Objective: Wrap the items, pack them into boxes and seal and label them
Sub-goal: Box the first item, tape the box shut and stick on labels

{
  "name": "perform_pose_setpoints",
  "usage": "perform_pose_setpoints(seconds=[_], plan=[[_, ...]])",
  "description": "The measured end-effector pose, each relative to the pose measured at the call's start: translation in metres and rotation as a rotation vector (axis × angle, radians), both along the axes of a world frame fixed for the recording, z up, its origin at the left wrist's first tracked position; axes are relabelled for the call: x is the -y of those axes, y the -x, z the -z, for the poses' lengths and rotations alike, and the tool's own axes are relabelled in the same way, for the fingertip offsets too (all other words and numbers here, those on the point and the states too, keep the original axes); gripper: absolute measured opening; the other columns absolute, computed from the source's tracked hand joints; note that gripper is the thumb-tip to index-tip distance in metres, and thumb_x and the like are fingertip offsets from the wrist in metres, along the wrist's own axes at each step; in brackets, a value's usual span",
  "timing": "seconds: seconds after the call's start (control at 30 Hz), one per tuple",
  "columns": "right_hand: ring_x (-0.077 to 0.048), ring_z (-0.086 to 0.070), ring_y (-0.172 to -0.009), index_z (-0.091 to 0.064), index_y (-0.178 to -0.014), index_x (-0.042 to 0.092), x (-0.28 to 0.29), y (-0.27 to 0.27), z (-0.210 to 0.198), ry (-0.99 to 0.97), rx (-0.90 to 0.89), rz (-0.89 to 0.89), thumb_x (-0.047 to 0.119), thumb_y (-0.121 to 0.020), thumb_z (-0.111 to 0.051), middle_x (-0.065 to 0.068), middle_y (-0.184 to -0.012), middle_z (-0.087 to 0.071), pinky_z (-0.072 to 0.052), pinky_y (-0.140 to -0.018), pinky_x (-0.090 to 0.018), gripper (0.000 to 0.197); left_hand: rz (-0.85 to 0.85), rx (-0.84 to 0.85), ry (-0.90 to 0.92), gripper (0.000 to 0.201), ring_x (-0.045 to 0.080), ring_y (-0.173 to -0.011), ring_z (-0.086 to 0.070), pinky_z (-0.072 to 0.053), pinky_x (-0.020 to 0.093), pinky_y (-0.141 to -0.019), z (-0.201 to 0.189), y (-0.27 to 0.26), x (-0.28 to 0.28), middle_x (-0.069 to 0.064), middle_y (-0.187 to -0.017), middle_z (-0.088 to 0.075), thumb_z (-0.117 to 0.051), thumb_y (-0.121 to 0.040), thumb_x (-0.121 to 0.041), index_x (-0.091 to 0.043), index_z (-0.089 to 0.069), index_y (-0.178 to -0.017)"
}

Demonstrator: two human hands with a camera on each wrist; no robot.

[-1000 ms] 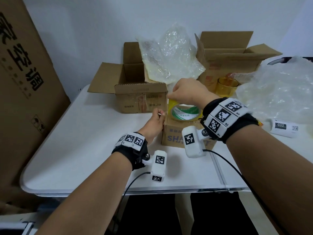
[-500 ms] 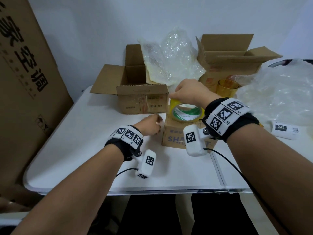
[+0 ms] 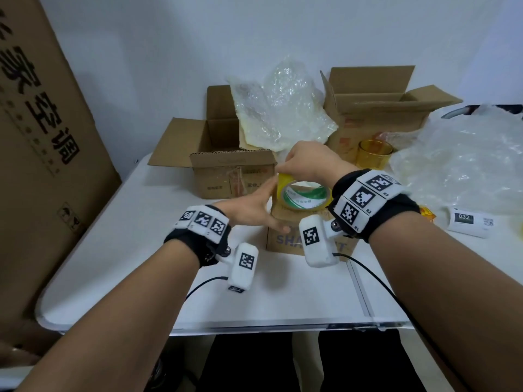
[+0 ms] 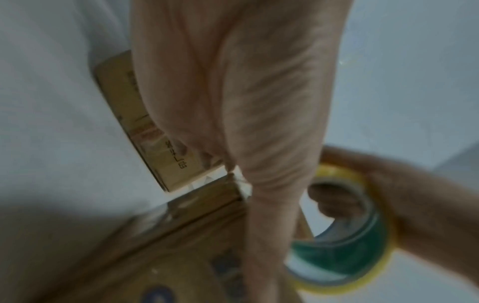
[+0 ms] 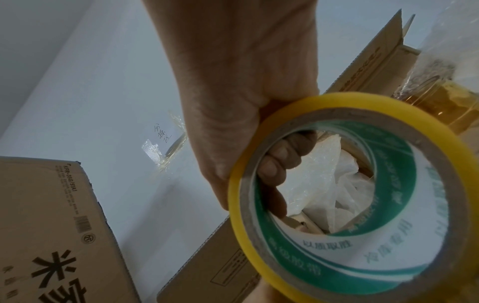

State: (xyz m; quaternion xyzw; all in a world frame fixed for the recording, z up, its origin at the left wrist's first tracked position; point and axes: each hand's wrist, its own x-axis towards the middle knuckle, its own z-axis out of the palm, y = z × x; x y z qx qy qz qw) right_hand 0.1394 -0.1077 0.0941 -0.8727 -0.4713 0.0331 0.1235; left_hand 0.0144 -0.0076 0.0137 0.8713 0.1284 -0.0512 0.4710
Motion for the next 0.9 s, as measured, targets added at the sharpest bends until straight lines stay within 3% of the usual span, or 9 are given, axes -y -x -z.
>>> perform_pose_setpoints(seconds=[0.1, 0.23, 0.33, 0.4, 0.5, 0.57, 0.67, 0.9], plan=[[-0.023, -0.047, -0.067, -0.042, -0.057, 0.019, 0.001, -0.001, -0.002, 0.020, -0.002, -0.006, 0.045, -0.087, -0.055, 0.003, -0.059, -0.045, -0.042, -0.068, -0.034, 0.042, 0.016, -0.037, -0.176, 0.116, 0.011, -0.143, -0.015, -0.019, 0.030, -0.115, -0.001, -0.013, 0.002, -0.012, -0.156, -0.009, -0.087, -0.071, -0.031, -0.028, -0.006, -0.155], [-0.018, -0.040, -0.054, -0.041, -0.056, 0.015, 0.009, -0.005, -0.013, -0.011, -0.170, -0.051, 0.055, -0.088, -0.059, 0.000, -0.056, -0.042, -0.031, -0.054, -0.031, 0.055, -0.025, 0.028, -0.177, 0.112, 0.010, -0.137, -0.025, -0.026, 0.033, -0.114, 0.008, -0.013, -0.004, -0.013, -0.149, -0.019, -0.089, -0.067, -0.037, -0.031, -0.017, -0.153], [-0.019, -0.043, -0.059, -0.049, -0.064, 0.012, 0.022, -0.015, -0.016, -0.115, -0.363, -0.034, 0.062, -0.086, -0.058, -0.003, -0.065, -0.046, -0.033, -0.060, -0.031, 0.056, -0.036, 0.083, -0.170, 0.112, 0.011, -0.138, -0.030, -0.030, 0.042, -0.117, 0.014, -0.015, -0.007, -0.012, -0.146, -0.025, -0.092, -0.058, -0.044, -0.035, -0.026, -0.148], [-0.018, -0.044, -0.061, -0.049, -0.063, 0.014, 0.032, -0.022, -0.007, -0.194, -0.470, -0.021, 0.062, -0.084, -0.060, -0.004, -0.065, -0.046, -0.035, -0.063, -0.029, 0.054, -0.035, 0.088, -0.202, 0.109, 0.011, -0.136, -0.031, -0.030, 0.040, -0.117, 0.013, -0.016, -0.007, -0.010, -0.145, -0.025, -0.092, -0.061, -0.040, -0.033, -0.027, -0.148], [-0.008, -0.041, -0.046, -0.043, -0.053, 0.022, 0.039, -0.023, 0.007, -0.316, -0.545, -0.010, 0.061, -0.082, -0.065, 0.007, -0.052, -0.042, -0.035, -0.060, -0.025, 0.053, -0.019, 0.083, -0.224, 0.108, 0.011, -0.134, -0.031, -0.030, 0.037, -0.116, 0.012, -0.015, -0.007, -0.010, -0.145, -0.024, -0.091, -0.064, -0.036, -0.030, -0.025, -0.151], [-0.008, -0.029, -0.040, -0.033, -0.051, 0.023, 0.041, -0.021, 0.008, -0.354, -0.521, -0.013, 0.057, -0.082, -0.067, 0.006, -0.050, -0.030, -0.028, -0.054, -0.025, 0.057, -0.018, 0.080, -0.207, 0.110, 0.011, -0.134, -0.031, -0.031, 0.036, -0.115, 0.012, -0.015, -0.007, -0.011, -0.144, -0.024, -0.091, -0.065, -0.034, -0.029, -0.024, -0.151], [-0.012, -0.023, -0.043, -0.028, -0.051, 0.023, 0.046, -0.020, 0.002, -0.309, -0.461, -0.026, 0.056, -0.082, -0.067, 0.002, -0.052, -0.024, -0.022, -0.053, -0.027, 0.060, -0.027, 0.071, -0.212, 0.112, 0.010, -0.134, -0.033, -0.032, 0.031, -0.113, 0.010, -0.016, -0.006, -0.010, -0.145, -0.024, -0.091, -0.064, -0.032, -0.023, -0.023, -0.152], [-0.018, -0.044, -0.053, -0.052, -0.059, 0.012, 0.068, -0.027, -0.014, -0.084, -0.179, 0.082, 0.055, -0.082, -0.068, -0.001, -0.056, -0.049, -0.034, -0.054, -0.029, 0.051, 0.005, 0.023, -0.232, 0.114, 0.008, -0.135, -0.028, -0.030, 0.028, -0.113, 0.006, -0.016, -0.005, -0.009, -0.149, -0.019, -0.089, -0.067, -0.032, -0.022, -0.014, -0.154]])
